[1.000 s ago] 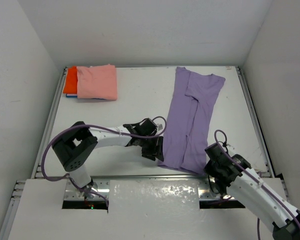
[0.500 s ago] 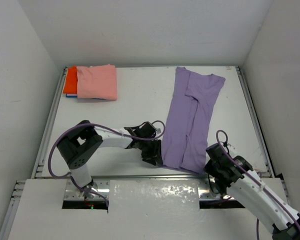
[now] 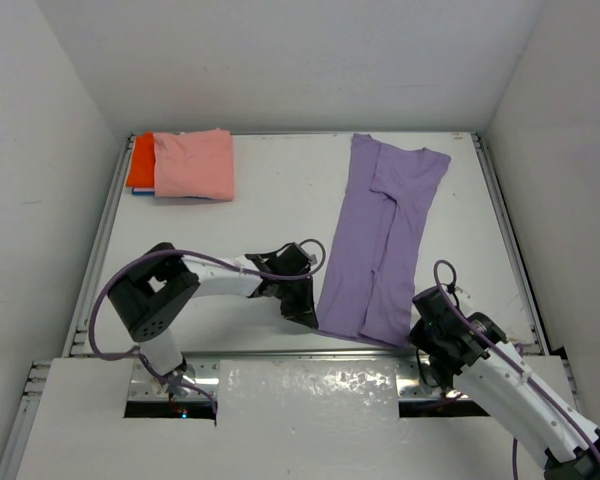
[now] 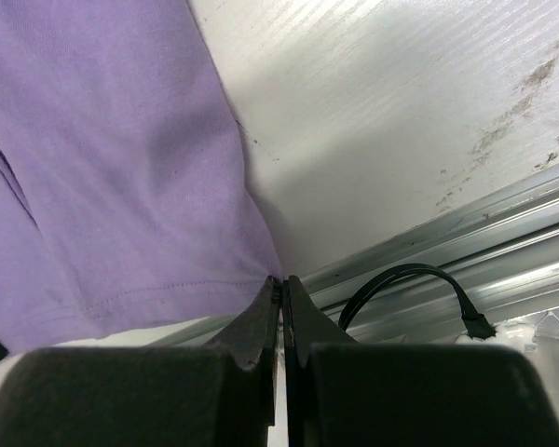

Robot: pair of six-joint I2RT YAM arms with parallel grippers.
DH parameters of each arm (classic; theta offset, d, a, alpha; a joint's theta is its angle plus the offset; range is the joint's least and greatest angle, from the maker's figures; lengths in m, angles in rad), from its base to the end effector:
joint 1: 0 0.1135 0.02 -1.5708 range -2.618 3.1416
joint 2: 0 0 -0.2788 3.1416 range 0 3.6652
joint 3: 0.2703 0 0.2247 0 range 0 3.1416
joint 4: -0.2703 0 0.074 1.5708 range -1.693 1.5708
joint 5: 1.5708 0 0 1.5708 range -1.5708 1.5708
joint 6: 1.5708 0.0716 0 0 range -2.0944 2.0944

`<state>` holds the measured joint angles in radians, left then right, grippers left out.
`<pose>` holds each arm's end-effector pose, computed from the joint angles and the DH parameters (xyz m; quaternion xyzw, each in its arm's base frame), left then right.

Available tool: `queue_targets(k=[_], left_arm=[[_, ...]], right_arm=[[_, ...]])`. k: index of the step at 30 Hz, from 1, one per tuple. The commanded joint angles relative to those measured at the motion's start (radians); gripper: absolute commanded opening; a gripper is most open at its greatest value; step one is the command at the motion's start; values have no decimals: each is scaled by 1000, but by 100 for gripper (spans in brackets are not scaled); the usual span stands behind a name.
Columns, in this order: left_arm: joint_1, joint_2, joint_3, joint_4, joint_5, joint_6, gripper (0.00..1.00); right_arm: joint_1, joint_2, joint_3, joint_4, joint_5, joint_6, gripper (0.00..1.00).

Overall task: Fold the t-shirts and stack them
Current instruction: Grab the bottom of the folded rectangular tshirt with both arms, then fold the folded rectangular tshirt in 1/3 of the way

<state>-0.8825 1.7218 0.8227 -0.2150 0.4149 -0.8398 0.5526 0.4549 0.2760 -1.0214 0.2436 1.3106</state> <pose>0.1716 -0.2540 0.1317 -0.0670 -0.9519 0.2988 0.0079 0.0476 0.0091 0.1228 0.3818 0.8981 0.0755 0.2049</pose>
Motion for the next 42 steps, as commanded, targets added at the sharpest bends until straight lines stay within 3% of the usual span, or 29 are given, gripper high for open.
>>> queue_targets(k=[1, 11, 16, 22, 28, 31, 37, 42], left_arm=[[-4, -91, 29, -60, -37, -16, 0], [-4, -166, 22, -83, -53, -54, 0], [17, -142, 96, -109, -57, -27, 0], [112, -76, 263, -168, -33, 37, 0], [214, 42, 536, -264, -1, 105, 0], [247, 109, 640, -299, 25, 125, 0], [298, 241, 826, -357, 50, 168, 0], [355, 331, 882, -291, 105, 151, 0]], right_arm=[[4, -4, 58, -121, 49, -24, 0], [4, -1, 103, -120, 59, -46, 0], [4, 88, 215, -60, 138, -125, 0], [3, 278, 379, -36, 258, -194, 0], [-28, 389, 468, -9, 316, -206, 0], [-65, 433, 477, 32, 335, -220, 0], [-258, 540, 488, 190, 241, -324, 0], [-350, 678, 598, 297, 160, -438, 0]])
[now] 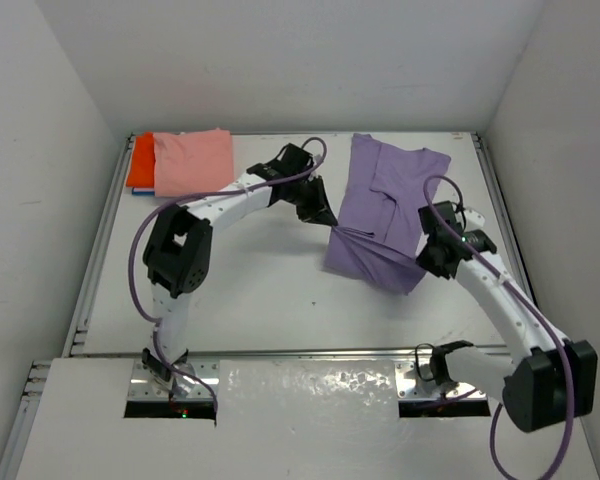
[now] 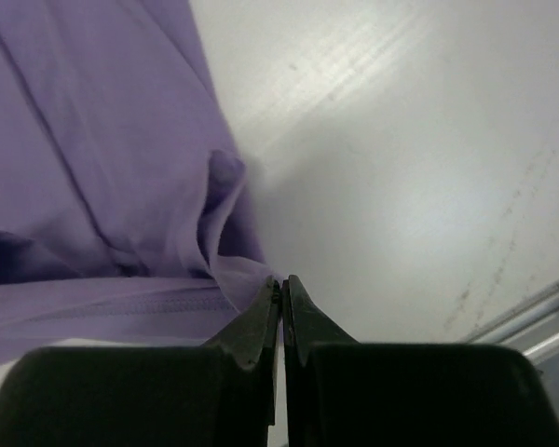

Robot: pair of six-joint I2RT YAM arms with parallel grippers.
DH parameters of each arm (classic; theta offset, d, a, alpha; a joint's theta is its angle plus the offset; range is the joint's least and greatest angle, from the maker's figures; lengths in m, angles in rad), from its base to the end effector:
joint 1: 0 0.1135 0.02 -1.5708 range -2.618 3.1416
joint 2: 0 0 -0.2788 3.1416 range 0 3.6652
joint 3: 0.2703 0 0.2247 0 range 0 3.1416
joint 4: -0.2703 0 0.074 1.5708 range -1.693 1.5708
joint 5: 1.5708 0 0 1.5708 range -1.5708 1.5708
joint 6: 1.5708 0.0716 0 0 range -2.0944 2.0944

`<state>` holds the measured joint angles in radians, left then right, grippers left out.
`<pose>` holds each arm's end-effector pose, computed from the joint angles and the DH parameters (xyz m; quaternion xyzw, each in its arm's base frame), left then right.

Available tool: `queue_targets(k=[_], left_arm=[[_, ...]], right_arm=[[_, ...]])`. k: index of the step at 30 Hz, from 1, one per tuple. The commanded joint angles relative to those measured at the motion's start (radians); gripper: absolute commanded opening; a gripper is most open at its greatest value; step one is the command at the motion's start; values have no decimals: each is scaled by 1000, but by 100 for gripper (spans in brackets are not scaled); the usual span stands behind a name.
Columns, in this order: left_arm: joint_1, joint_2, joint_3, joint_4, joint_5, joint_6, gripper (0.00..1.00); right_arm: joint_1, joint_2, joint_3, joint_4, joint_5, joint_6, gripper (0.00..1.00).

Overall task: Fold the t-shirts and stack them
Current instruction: Fold the folded rectangular tshirt in 1/3 of the way

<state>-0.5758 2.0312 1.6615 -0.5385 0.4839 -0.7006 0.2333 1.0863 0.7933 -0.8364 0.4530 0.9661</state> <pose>0.3610 -0.2740 0.2327 0.0205 0.9211 -0.3701 0.1187 0.1764 0.0097 0.2300 0.3865 0.8701 -0.0605 0.2998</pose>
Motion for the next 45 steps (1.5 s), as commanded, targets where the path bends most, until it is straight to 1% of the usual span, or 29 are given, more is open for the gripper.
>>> queue_targets(k=[1, 2, 5, 8, 9, 11, 12, 14, 16, 18, 20, 23, 27, 29, 31, 33, 34, 35, 40, 45], left_arm=[[51, 50, 73, 43, 44, 13, 0], [54, 66, 87, 44, 44, 13, 0], [56, 127, 127, 100, 90, -10, 0], [54, 170, 141, 184, 140, -43, 0], [54, 193, 167, 213, 154, -43, 0], [57, 222, 204, 239, 174, -46, 0], [54, 225, 210, 268, 188, -50, 0], [56, 230, 218, 285, 202, -53, 0], [54, 224, 219, 288, 206, -48, 0], [56, 215, 218, 311, 209, -51, 0], [59, 224, 230, 365, 229, -86, 0], [65, 262, 273, 399, 242, -114, 0], [67, 299, 293, 428, 246, -126, 0], [67, 319, 305, 475, 239, -145, 0], [71, 357, 348, 497, 237, -163, 0], [83, 386, 359, 520, 234, -183, 0], [86, 395, 360, 573, 231, -200, 0], [94, 418, 377, 581, 226, -206, 0], [111, 471, 412, 646, 208, -266, 0], [145, 506, 428, 658, 185, -286, 0]], right_arm=[[-40, 76, 99, 134, -72, -116, 0], [-49, 143, 148, 141, -100, -154, 0], [-51, 260, 242, 128, -112, -210, 0], [-51, 322, 294, 144, -125, -257, 0], [-52, 330, 302, 158, -151, -271, 0], [-51, 342, 310, 221, -209, -352, 0], [-51, 342, 311, 238, -273, -377, 0], [-52, 337, 305, 273, -335, -472, 0], [-52, 330, 313, 238, -362, -495, 0], [-52, 296, 301, 221, -356, -529, 0], [-63, 271, 282, 211, -288, -544, 0], [-95, 287, 277, 217, -214, -552, 0], [-135, 374, 322, 269, -221, -552, 0], [-140, 411, 351, 284, -229, -563, 0], [-149, 457, 392, 293, -229, -573, 0], [-161, 481, 420, 306, -235, -584, 0], [-167, 503, 429, 309, -238, -587, 0], [-179, 515, 446, 306, -244, -590, 0], [-209, 570, 468, 332, -249, -612, 0], [-230, 627, 491, 359, -258, -593, 0]])
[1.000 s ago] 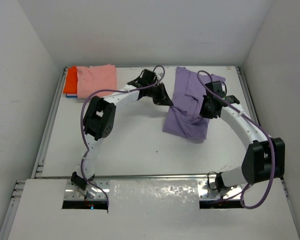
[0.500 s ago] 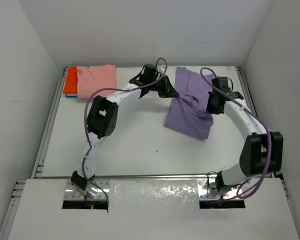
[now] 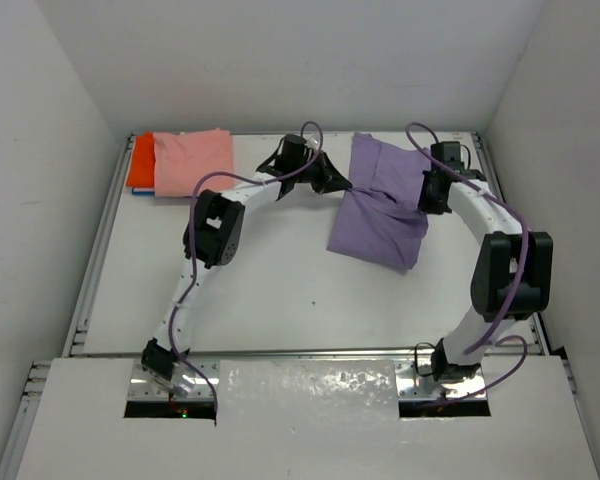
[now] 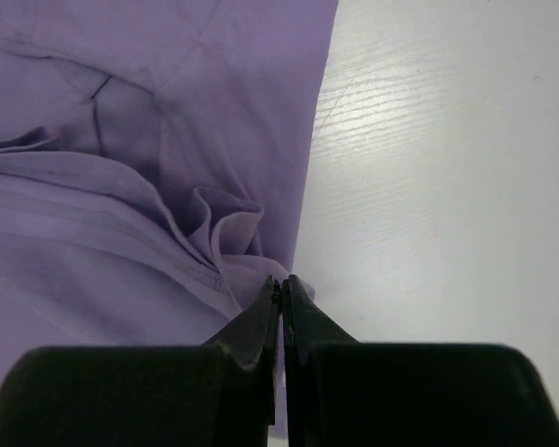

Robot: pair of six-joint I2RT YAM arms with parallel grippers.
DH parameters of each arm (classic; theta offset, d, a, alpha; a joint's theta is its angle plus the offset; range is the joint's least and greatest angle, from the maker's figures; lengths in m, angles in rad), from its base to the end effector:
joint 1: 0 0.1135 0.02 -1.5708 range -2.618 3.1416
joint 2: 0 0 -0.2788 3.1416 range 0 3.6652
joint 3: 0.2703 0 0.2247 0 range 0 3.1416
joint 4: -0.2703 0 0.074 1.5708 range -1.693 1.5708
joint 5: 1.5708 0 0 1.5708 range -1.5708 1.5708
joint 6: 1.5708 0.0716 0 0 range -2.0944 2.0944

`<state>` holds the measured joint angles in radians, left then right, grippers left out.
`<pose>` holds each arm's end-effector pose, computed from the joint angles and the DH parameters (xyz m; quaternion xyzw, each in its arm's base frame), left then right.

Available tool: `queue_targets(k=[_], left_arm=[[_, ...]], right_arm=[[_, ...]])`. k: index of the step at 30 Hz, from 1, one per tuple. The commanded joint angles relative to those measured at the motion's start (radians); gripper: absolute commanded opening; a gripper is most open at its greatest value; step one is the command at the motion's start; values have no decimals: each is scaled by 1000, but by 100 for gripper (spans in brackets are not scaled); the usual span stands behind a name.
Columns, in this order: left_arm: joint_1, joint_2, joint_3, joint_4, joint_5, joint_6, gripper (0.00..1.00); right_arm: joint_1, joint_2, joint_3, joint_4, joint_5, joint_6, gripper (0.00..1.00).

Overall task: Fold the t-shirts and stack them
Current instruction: Fold the folded rectangular tshirt in 1/3 of the way

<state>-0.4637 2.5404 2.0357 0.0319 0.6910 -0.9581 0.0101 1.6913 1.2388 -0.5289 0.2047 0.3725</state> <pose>0.5015 -0.3018 0.1602 -0.0250 0.8215 -0.5393 0.1836 0.3547 -0.0110 0.2298 0.2007 0.9309 -0.0411 0.3023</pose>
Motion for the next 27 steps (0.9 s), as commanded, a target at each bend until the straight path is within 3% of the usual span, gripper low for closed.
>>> queue_targets(k=[1, 8, 10, 12, 14, 16, 17, 20, 25, 27], left_arm=[[33, 0, 54, 88, -27, -27, 0], [56, 47, 81, 137, -24, -42, 3], [56, 63, 84, 172, -10, -50, 17], [56, 78, 86, 200, -4, -59, 26], [56, 89, 90, 210, -1, -56, 45], [59, 95, 106, 218, 5, -50, 63], [59, 96, 109, 226, 10, -50, 66], [68, 75, 112, 165, 15, 5, 74], [77, -38, 35, -87, -31, 234, 74], [77, -129, -102, -136, -47, 324, 74]], right_arm=[[-13, 28, 48, 59, -13, 0, 0], [-53, 119, 102, 95, -18, 6, 0], [-65, 157, 122, 98, -22, 16, 0], [-71, 188, 132, 104, -28, 20, 0], [-75, 212, 163, 99, -51, 16, 2], [-76, 241, 192, 76, -50, 16, 16], [-76, 248, 197, 73, -51, 16, 31], [-78, 243, 192, 53, -50, 22, 46], [-79, 171, 114, 63, -59, 39, 57], [-81, 150, 73, 53, -115, 66, 58]])
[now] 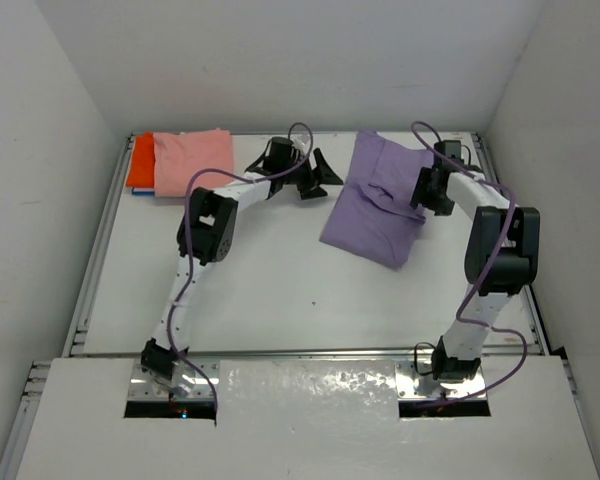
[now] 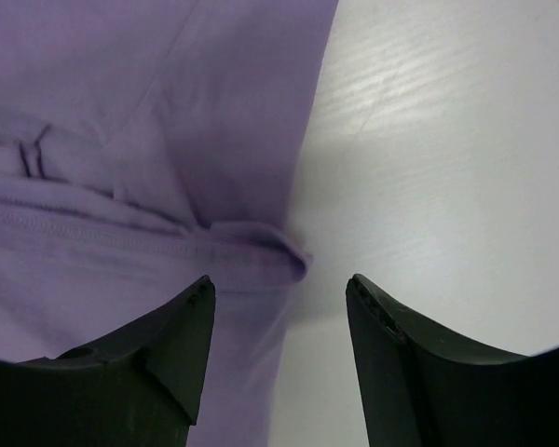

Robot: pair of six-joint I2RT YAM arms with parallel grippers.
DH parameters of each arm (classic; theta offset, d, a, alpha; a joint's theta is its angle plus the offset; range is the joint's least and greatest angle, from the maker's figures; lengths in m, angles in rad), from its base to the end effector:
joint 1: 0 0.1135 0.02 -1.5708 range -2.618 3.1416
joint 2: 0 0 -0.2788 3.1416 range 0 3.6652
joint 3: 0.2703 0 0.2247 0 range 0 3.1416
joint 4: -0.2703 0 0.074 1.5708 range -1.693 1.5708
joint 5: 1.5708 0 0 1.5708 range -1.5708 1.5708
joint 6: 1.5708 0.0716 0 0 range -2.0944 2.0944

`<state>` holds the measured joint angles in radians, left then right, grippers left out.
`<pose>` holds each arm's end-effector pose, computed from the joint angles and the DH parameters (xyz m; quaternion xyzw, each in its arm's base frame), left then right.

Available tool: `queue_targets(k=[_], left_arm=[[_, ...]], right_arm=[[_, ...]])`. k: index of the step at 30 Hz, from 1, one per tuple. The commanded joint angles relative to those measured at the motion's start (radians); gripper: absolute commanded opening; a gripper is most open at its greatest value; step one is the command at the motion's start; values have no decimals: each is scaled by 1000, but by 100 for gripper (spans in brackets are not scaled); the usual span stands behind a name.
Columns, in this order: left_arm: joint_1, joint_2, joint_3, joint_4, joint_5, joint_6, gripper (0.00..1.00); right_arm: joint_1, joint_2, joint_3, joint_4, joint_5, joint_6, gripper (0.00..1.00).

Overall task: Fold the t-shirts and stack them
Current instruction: Fold the folded rectangular tshirt in 1/3 of the way

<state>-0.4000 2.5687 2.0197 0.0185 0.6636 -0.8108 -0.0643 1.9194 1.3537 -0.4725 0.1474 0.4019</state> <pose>0.5196 -0.2676 0.1368 -0.0088 0.8362 -0.4998 0.2255 0.4022 -0.0364 0.1854 0.2411 0.9316 -0.0259 0.2707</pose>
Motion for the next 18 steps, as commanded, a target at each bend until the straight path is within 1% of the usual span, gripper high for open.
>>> queue_targets(k=[1, 2, 3, 5, 7, 9, 10, 11, 14, 18], left_arm=[[13, -216, -177, -143, -30, 203, 74], [13, -246, -218, -169, -39, 253, 74], [12, -271, -264, -172, -56, 268, 74], [10, -326, -372, -163, -58, 292, 74], [3, -347, -430, -164, -67, 314, 74], [-16, -347, -446, -167, -64, 328, 74], [-25, -343, -453, -167, -59, 332, 74], [-39, -340, -457, -164, -49, 334, 74], [-60, -320, -455, -153, -39, 335, 74], [-65, -297, -432, -166, -41, 348, 74]], right_arm=[[-5, -109, -59, -14, -68, 49, 58], [-3, -132, -86, -3, -86, 58, 58], [-3, -157, -153, 12, -132, 72, 58], [-2, -221, -214, 40, -155, 84, 59], [0, -265, -295, 67, -205, 92, 60], [1, -290, -368, 95, -248, 97, 63], [3, -301, -392, 115, -294, 97, 69], [4, -316, -412, 148, -316, 103, 71], [4, -324, -476, 172, -354, 120, 72], [6, -333, -519, 239, -407, 135, 74]])
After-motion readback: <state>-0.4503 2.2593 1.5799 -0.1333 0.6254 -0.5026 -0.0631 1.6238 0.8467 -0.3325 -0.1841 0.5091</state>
